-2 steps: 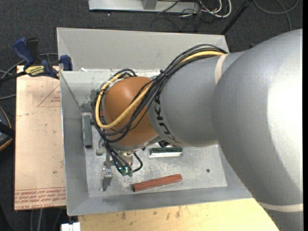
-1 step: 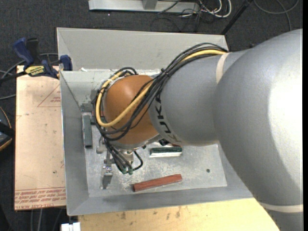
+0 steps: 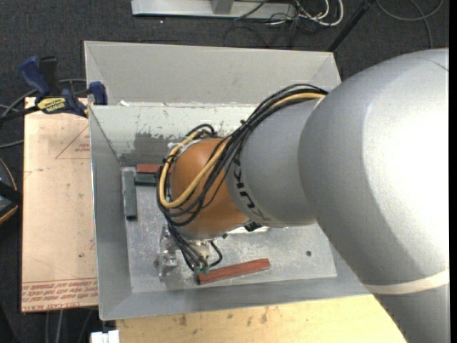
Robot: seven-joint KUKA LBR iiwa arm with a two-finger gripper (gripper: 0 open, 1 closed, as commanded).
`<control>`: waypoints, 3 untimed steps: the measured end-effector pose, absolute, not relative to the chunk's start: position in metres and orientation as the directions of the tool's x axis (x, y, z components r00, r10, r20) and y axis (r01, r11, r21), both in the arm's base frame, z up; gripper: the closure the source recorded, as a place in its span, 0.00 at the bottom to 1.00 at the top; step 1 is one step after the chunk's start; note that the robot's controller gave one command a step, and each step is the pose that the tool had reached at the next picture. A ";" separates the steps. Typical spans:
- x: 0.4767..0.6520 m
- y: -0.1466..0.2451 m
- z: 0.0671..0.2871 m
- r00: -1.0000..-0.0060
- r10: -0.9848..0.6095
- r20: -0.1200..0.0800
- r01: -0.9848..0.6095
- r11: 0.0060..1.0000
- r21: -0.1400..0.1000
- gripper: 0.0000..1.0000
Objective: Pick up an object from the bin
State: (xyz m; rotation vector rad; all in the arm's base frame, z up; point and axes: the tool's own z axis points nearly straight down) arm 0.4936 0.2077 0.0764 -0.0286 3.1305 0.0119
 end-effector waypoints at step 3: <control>0.504 0.201 0.134 -0.994 -0.110 0.003 -0.110 0.994 0.000 1.00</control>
Offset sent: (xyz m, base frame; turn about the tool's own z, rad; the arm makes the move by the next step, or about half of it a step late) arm 0.0179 -0.0075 0.1152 0.0069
